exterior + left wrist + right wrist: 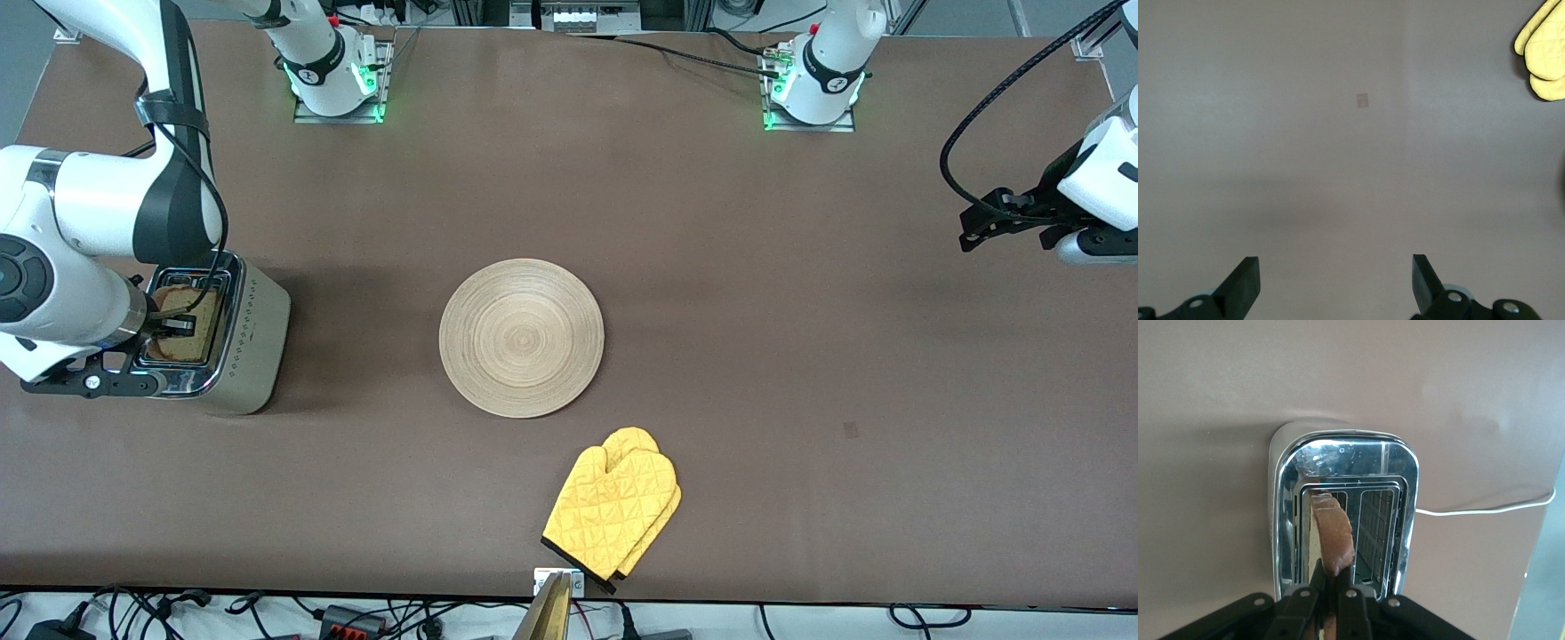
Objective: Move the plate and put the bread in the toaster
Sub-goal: 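Open the right gripper and release the bread in the slot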
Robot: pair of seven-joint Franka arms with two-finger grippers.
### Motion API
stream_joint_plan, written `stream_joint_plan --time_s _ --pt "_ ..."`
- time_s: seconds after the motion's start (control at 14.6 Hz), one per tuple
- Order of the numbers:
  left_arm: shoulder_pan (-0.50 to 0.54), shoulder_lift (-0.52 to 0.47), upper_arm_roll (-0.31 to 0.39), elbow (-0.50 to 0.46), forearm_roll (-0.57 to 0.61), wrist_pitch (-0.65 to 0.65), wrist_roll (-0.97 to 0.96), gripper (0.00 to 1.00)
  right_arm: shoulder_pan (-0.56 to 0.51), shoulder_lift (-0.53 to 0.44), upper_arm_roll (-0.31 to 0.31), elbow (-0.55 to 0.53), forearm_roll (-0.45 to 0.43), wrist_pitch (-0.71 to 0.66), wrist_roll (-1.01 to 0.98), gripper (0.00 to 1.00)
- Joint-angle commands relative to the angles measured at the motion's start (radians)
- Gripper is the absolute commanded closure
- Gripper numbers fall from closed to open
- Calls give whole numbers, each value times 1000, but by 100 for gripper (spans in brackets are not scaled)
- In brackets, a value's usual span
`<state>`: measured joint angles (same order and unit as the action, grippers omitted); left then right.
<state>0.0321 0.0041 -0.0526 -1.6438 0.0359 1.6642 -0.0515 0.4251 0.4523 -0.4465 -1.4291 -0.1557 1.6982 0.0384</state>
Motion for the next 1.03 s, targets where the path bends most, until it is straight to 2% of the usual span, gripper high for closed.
stream_joint_plan --time_s 0.0,0.14,0.41,0.82,0.89,0.96 --pt "2 11 -3 32 -14 -24 7 0 12 -79 0 -116 7 61 34 100" --pt "2 11 -3 32 -14 -24 7 0 15 -108 0 -152 2 73 44 100" --pt "2 11 -1 32 -14 -24 7 0 15 -187 0 -299 -2 196 46 100" --pt "2 11 -1 32 -14 -26 7 0 -3 -188 0 -320 16 231 44 99" --pt "2 11 -1 32 -14 -24 7 0 -3 -188 0 -318 27 235 44 97" --pt "2 11 -1 32 -14 -26 7 0 -2 -187 0 -315 39 235 43 83"
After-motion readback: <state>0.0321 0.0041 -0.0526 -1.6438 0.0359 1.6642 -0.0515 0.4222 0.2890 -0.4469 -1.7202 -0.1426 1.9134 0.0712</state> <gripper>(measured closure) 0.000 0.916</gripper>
